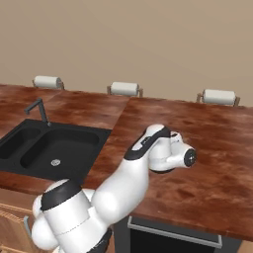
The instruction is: Gather the eggs and milk located in the vicinity of the sink area and place them right next to the bowl.
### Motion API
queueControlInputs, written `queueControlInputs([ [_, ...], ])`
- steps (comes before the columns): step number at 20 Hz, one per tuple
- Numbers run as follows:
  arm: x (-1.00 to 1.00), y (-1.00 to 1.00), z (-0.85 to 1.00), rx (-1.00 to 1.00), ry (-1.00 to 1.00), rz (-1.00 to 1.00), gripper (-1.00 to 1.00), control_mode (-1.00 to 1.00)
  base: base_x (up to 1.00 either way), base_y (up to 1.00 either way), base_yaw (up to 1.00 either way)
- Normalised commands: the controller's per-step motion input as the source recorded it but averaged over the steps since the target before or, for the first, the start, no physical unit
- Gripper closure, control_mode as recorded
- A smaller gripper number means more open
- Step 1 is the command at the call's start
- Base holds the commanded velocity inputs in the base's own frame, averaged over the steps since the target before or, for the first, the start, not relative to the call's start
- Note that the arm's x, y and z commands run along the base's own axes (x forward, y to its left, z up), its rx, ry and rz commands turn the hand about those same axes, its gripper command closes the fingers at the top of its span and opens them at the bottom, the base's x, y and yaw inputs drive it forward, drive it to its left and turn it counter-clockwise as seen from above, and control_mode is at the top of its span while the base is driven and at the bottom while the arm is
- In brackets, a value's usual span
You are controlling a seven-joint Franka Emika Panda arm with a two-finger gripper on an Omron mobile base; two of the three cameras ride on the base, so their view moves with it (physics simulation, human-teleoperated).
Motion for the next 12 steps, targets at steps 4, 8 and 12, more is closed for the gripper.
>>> queueControlInputs([
  [4, 0.24, 0.00, 0.00, 0.00, 0.08, 0.00, -1.00, -1.00, 0.00, 0.00, 0.00],
  [8, 0.28, -0.01, 0.00, 0.00, 0.10, 0.00, -1.00, -1.00, 0.00, 0.00, 0.00],
  [12, 0.28, -0.12, 0.00, 0.00, 0.09, 0.00, -1.00, -1.00, 0.00, 0.00, 0.00],
])
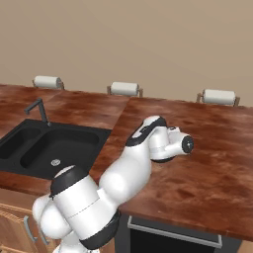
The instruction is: Gather the eggs and milk located in the vicinity of the sink area and place them right next to the bowl.
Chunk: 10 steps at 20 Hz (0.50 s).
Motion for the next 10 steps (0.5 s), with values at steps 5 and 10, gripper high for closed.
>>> queueControlInputs([
  [5, 0.33, -0.23, 0.00, 0.00, 0.06, -0.01, -1.00, -1.00, 0.00, 0.00, 0.00],
  [10, 0.35, -0.12, 0.00, 0.00, 0.00, 0.00, -1.00, -1.00, 0.00, 0.00, 0.00],
])
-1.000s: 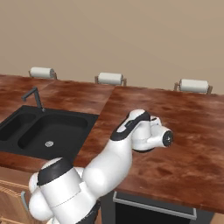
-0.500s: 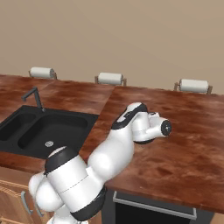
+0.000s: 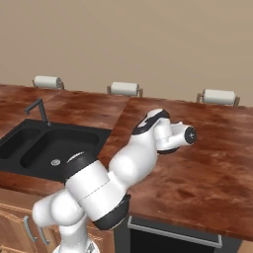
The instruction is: Gather the eggs and milk located in the vicinity of the sink area and place them right next to the bowl.
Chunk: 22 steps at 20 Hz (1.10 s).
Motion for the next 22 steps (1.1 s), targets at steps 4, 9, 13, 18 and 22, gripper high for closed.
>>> queueControlInputs([
  [4, 0.26, 0.00, 0.00, 0.00, 0.00, 0.00, -1.00, -1.00, 0.00, 0.00, 0.00],
  [9, 0.22, -0.01, -0.05, 0.00, 0.00, 0.00, -1.00, -1.00, 0.00, 0.00, 0.00],
  [13, 0.21, 0.00, -0.10, 0.00, 0.00, 0.00, -1.00, -1.00, 0.00, 0.00, 0.00],
  [18, 0.18, -0.05, -0.13, 0.00, 0.00, 0.00, -1.00, -1.00, 0.00, 0.00, 0.00],
  [22, 0.20, -0.13, -0.20, 0.00, 0.00, 0.00, -1.00, -1.00, 0.00, 0.00, 0.00],
])
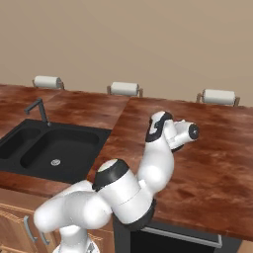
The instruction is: Gather the eggs and milk located in the vicinity of the sink area and place them right next to the bowl.
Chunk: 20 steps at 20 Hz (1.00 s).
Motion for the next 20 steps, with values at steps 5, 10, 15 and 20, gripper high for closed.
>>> queueControlInputs([
  [5, 0.27, -0.17, -0.19, 0.00, 0.00, 0.00, -1.00, -1.00, 0.00, 0.00, 0.00],
  [10, 0.33, -0.13, -0.15, 0.00, 0.00, 0.00, -1.00, -1.00, 0.00, 0.00, 0.00],
  [15, 0.33, -0.11, -0.17, 0.00, 0.00, 0.00, -1.00, -1.00, 0.00, 0.00, 0.00],
  [20, 0.10, 0.00, -0.30, 0.00, 0.00, 0.00, -1.00, -1.00, 0.00, 0.00, 0.00],
])
